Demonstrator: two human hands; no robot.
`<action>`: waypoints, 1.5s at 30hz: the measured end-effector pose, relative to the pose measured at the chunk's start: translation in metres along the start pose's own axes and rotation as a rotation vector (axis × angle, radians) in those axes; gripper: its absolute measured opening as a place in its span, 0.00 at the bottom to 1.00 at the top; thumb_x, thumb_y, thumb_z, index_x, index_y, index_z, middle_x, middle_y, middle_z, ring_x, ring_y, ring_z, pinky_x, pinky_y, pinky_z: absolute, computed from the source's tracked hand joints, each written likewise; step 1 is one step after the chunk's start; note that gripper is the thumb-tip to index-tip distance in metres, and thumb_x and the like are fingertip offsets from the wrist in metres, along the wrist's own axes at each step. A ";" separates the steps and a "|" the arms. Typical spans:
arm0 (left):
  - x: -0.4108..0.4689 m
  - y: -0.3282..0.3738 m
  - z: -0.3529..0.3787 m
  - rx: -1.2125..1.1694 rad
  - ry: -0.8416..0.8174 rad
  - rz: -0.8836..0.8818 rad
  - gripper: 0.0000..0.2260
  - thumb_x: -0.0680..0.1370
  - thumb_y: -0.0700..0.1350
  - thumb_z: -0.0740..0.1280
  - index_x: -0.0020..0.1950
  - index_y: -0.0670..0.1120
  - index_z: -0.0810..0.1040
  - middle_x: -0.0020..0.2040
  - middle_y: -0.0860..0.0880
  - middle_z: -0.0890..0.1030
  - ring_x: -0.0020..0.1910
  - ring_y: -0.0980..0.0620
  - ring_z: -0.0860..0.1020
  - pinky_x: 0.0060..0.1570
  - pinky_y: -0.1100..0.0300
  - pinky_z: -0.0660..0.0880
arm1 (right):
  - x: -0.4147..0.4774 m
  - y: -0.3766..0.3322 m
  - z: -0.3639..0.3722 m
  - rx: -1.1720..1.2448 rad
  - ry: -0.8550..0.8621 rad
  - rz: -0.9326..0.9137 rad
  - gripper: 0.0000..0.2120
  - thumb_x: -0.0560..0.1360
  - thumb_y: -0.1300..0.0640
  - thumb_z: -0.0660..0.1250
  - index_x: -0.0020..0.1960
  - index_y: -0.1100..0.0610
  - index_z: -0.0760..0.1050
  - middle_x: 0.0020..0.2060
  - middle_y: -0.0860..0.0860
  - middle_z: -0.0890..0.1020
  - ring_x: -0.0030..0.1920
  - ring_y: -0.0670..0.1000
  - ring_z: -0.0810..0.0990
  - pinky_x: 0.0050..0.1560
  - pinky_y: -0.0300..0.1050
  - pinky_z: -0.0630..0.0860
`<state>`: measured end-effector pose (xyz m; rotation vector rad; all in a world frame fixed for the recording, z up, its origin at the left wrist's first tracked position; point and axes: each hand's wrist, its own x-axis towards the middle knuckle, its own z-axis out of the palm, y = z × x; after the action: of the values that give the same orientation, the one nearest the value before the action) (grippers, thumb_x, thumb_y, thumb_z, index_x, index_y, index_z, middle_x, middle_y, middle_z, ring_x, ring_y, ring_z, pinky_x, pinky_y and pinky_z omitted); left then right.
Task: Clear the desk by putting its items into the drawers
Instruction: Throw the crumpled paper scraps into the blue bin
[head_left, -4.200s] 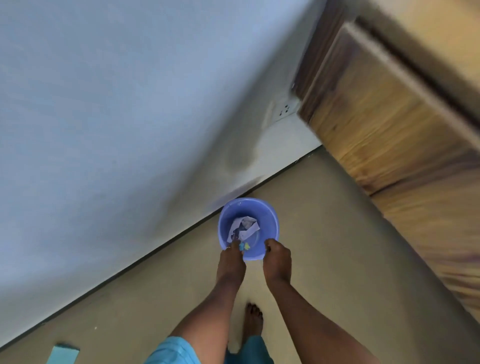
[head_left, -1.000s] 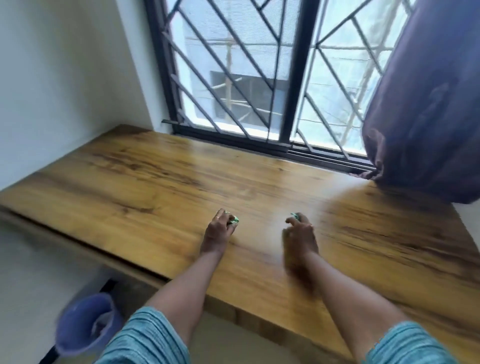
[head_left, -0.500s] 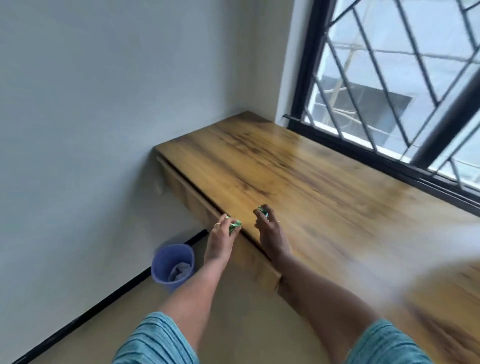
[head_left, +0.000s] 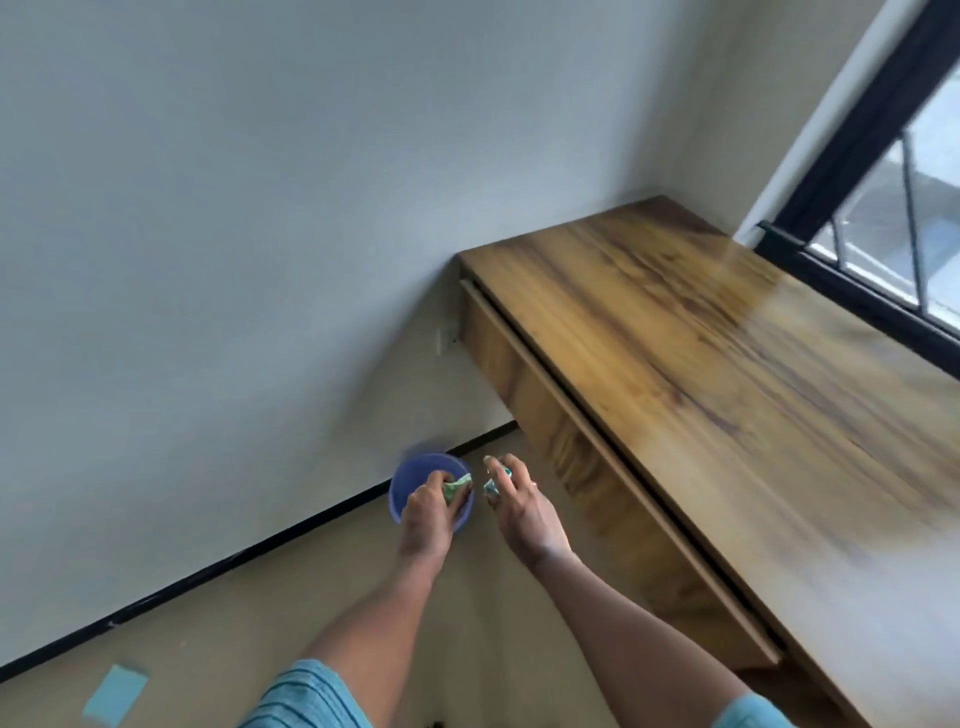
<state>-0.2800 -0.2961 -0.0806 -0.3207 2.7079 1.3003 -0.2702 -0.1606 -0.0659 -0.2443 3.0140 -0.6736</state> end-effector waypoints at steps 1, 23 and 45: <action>0.004 -0.009 0.000 -0.015 -0.003 -0.031 0.17 0.76 0.52 0.67 0.56 0.41 0.77 0.49 0.41 0.83 0.51 0.43 0.81 0.48 0.54 0.74 | 0.005 -0.002 0.008 -0.001 -0.027 0.011 0.22 0.79 0.58 0.60 0.73 0.56 0.63 0.69 0.55 0.67 0.54 0.65 0.77 0.48 0.54 0.76; 0.206 -0.192 0.166 -0.215 0.032 -0.436 0.22 0.76 0.44 0.69 0.68 0.41 0.70 0.63 0.42 0.77 0.62 0.45 0.76 0.54 0.61 0.69 | 0.199 0.111 0.279 0.007 -0.455 0.164 0.23 0.79 0.64 0.55 0.74 0.58 0.60 0.73 0.53 0.61 0.66 0.57 0.71 0.57 0.49 0.70; 0.140 -0.238 0.112 -0.237 0.173 -0.746 0.18 0.81 0.45 0.58 0.71 0.45 0.65 0.67 0.45 0.73 0.66 0.49 0.71 0.63 0.59 0.67 | 0.173 -0.009 0.307 -0.020 -0.672 -0.029 0.25 0.78 0.65 0.57 0.74 0.57 0.58 0.72 0.55 0.60 0.66 0.56 0.70 0.60 0.49 0.73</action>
<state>-0.3570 -0.3729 -0.3578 -1.3574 2.1599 1.3649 -0.4160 -0.3260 -0.3411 -0.4180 2.3764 -0.4428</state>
